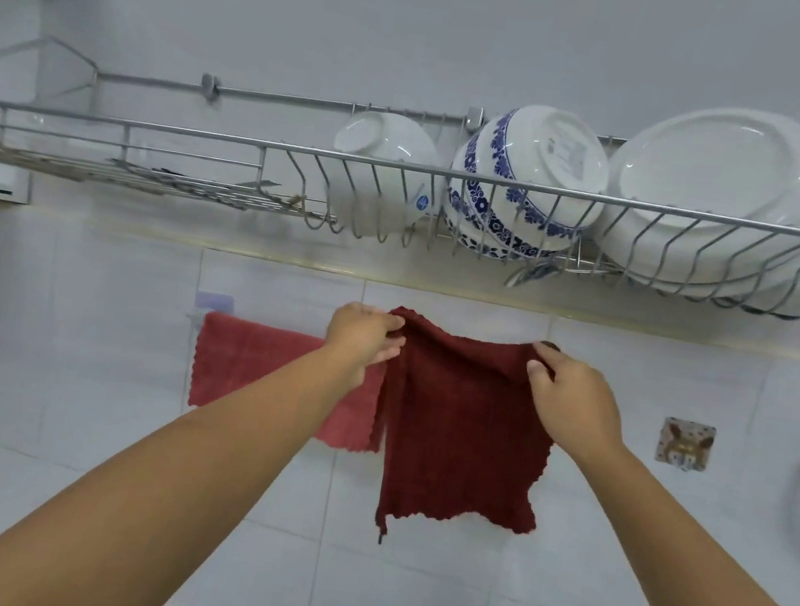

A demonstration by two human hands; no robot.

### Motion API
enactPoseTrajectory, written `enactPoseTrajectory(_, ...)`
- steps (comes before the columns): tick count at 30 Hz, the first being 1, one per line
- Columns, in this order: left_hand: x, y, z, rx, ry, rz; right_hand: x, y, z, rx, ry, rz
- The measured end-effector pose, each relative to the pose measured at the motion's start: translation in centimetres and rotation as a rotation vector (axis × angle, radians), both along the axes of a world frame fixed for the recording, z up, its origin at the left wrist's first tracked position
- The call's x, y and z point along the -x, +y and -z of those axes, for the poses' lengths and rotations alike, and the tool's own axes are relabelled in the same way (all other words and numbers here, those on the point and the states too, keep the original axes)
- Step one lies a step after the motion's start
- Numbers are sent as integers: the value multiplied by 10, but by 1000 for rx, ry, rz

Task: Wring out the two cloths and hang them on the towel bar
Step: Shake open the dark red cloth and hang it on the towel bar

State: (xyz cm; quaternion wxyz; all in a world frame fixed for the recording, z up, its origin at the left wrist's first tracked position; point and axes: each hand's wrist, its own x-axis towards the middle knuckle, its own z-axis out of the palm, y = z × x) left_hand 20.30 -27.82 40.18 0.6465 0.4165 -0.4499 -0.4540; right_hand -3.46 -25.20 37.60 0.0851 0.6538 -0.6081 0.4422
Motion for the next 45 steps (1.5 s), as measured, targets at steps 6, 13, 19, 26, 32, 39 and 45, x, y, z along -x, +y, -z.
enactPoseTrajectory(6,10,-36,15,170,-729,-232,11,-35,21,37,311,158)
enactPoseTrajectory(13,17,-40,35,507,-1448,-558,3,-48,25,160,180,246)
enactPoseTrajectory(19,17,-45,43,540,-1547,-606,-10,-54,26,179,169,333)
enactPoseTrajectory(26,17,-42,50,499,-1654,-555,-19,-49,42,184,323,438)
enactPoseTrajectory(32,18,-39,51,442,-1695,-487,-21,-50,40,105,364,462)
enactPoseTrajectory(39,18,-42,56,454,-1690,-529,-14,-53,47,159,362,434)
enactPoseTrajectory(45,11,-36,66,413,-1649,-564,-10,-46,48,156,317,390)
